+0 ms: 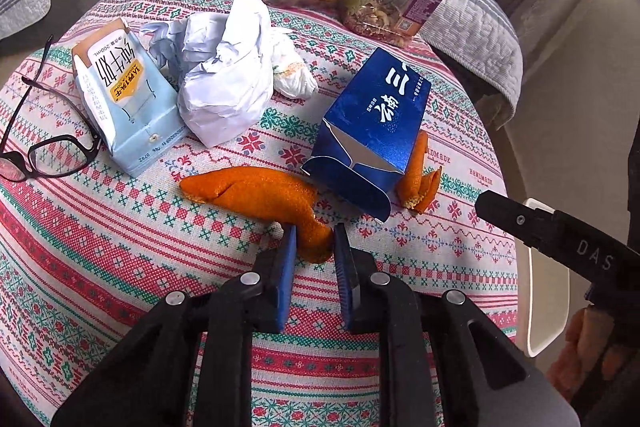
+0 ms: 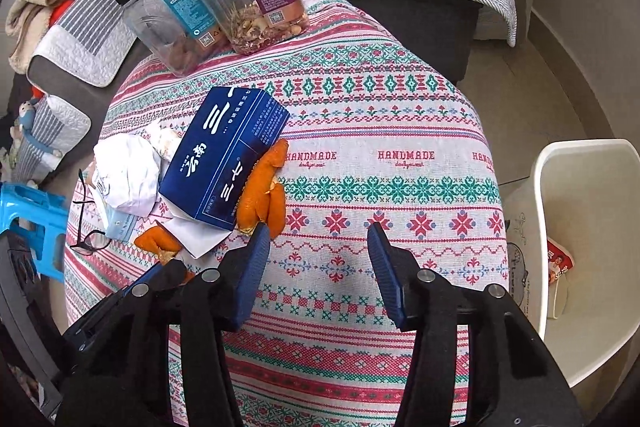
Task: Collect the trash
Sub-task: 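Grasp the large orange peel with the left tool while the right tool grasps the small peel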
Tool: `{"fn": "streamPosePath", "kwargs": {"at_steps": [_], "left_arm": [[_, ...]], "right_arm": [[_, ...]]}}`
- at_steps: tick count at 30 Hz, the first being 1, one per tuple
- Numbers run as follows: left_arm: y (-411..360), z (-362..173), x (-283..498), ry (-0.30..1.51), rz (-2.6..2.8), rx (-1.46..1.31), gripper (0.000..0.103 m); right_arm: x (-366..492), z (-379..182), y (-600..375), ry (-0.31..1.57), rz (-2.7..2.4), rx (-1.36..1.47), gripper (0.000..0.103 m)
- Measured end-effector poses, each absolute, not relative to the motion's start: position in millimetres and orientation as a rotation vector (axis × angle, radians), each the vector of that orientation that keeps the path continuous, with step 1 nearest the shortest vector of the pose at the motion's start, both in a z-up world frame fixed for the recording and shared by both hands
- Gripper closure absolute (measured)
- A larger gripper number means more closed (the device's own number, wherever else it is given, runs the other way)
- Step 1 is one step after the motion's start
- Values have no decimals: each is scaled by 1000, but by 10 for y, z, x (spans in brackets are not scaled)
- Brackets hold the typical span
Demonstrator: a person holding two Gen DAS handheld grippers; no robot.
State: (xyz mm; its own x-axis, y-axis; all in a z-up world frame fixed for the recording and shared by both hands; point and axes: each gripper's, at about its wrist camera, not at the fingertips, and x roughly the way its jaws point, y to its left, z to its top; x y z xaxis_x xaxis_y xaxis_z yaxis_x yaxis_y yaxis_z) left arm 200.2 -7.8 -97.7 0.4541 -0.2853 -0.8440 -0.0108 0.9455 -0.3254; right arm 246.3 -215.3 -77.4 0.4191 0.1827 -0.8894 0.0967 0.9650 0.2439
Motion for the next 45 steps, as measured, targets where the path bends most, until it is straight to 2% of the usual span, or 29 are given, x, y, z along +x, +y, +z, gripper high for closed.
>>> {"fn": "streamPosePath", "kwargs": {"at_steps": [8, 15, 22, 24, 45], "left_arm": [[-80, -963, 1930, 1086, -220, -301, 85], [62, -933, 1879, 1076, -232, -325, 85], [46, -925, 1855, 1080, -244, -326, 85], [39, -895, 1832, 1074, -254, -327, 85], [-130, -532, 1618, 1031, -341, -294, 86]], "right_arm": [[2637, -956, -1897, 1150, 125, 304, 62], [2729, -1085, -1733, 1171, 152, 280, 80], [2718, -989, -1776, 1162, 138, 282, 87], [2712, -969, -1828, 1163, 137, 295, 98], [2565, -730, -2243, 1140, 155, 423, 99]]}}
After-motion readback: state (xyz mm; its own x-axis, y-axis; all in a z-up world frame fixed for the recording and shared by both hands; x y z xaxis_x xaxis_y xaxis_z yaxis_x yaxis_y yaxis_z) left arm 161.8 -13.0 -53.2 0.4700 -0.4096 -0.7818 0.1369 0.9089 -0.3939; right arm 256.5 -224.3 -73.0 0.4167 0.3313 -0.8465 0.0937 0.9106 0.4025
